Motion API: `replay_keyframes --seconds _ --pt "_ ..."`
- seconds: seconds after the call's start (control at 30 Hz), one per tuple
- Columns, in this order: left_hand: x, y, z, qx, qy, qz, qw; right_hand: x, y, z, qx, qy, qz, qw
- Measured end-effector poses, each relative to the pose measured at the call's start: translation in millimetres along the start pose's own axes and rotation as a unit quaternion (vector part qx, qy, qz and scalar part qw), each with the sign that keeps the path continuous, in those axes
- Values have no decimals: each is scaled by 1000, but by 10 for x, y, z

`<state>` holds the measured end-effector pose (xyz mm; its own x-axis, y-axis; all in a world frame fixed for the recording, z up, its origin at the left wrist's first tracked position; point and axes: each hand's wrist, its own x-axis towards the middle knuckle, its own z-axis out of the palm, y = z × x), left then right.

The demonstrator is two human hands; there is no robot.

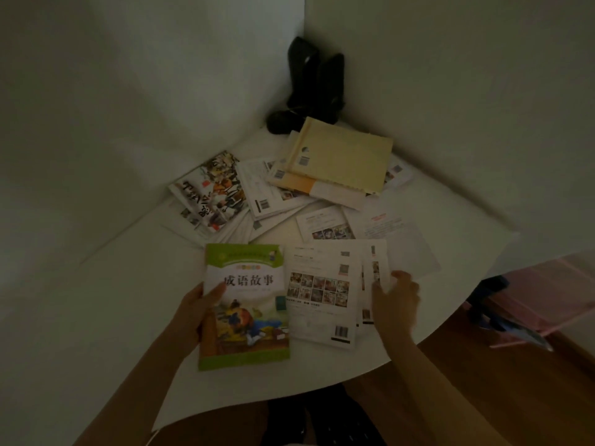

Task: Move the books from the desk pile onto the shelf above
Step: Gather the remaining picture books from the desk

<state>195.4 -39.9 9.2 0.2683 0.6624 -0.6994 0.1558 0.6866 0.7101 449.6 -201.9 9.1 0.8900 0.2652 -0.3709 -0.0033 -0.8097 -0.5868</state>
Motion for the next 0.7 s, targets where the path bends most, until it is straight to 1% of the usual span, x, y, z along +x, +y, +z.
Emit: replay_keyframes --seconds 0.07,0.13,0.23,0.4,0.47,0.53,0.63,0.7 --pt "26 -52 -99 7 16 9 1000 89 129 36 -46 -23 45 998" --pt "62 -108 -137 13 27 16 999 69 137 136 -5 -50 53 997" --pt "104 -187 -132 29 47 25 998 -22 72 272 53 -58 50 996" --pt "136 -234 -102 44 47 38 997 -72 41 386 65 -103 -2 993" --pt "118 -244 -49 41 53 41 997 -87 27 360 105 -145 -1 984" --pt "106 -259 -19 37 57 43 997 -121 0 310 161 -196 -10 967" --pt "69 -241 -50 9 68 37 997 -245 -167 192 196 -254 -74 944" --pt "18 -178 -107 -18 71 30 997 -367 -376 93 174 -276 -129 937"
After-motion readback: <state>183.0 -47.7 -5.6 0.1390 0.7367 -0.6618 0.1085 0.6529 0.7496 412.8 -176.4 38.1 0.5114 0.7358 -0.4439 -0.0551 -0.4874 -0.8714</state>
